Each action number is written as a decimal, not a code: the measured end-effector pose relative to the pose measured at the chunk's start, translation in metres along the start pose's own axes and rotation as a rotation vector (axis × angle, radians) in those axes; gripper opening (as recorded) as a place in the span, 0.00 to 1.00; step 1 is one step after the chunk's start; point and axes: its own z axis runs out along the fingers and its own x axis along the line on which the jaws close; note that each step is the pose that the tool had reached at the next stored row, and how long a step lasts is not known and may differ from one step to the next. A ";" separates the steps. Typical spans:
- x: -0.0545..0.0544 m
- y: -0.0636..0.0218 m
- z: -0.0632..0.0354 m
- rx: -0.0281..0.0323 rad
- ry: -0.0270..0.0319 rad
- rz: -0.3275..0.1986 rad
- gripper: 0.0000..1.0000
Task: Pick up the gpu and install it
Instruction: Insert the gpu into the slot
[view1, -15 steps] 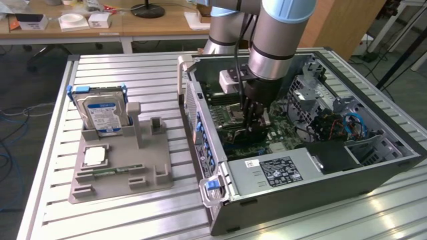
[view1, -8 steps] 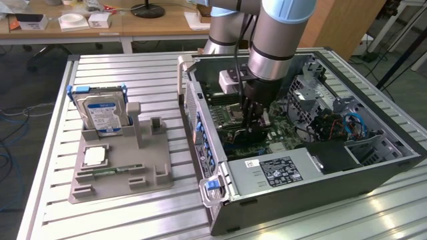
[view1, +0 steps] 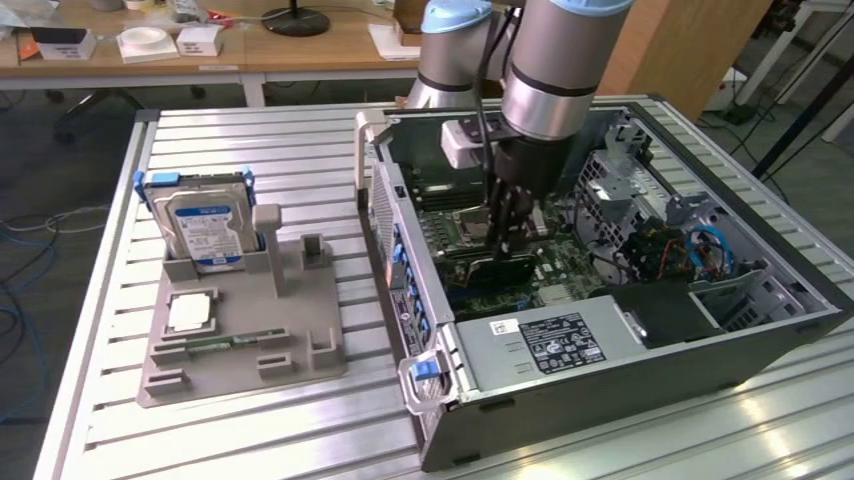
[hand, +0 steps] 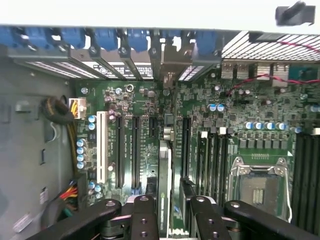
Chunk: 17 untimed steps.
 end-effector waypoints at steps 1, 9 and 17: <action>0.000 -0.0001 -0.0031 0.0000 0.0000 0.000 0.32; 0.000 -0.0001 -0.0052 0.0001 0.0000 0.000 0.11; 0.000 -0.0001 -0.0052 0.0000 -0.0001 0.000 0.11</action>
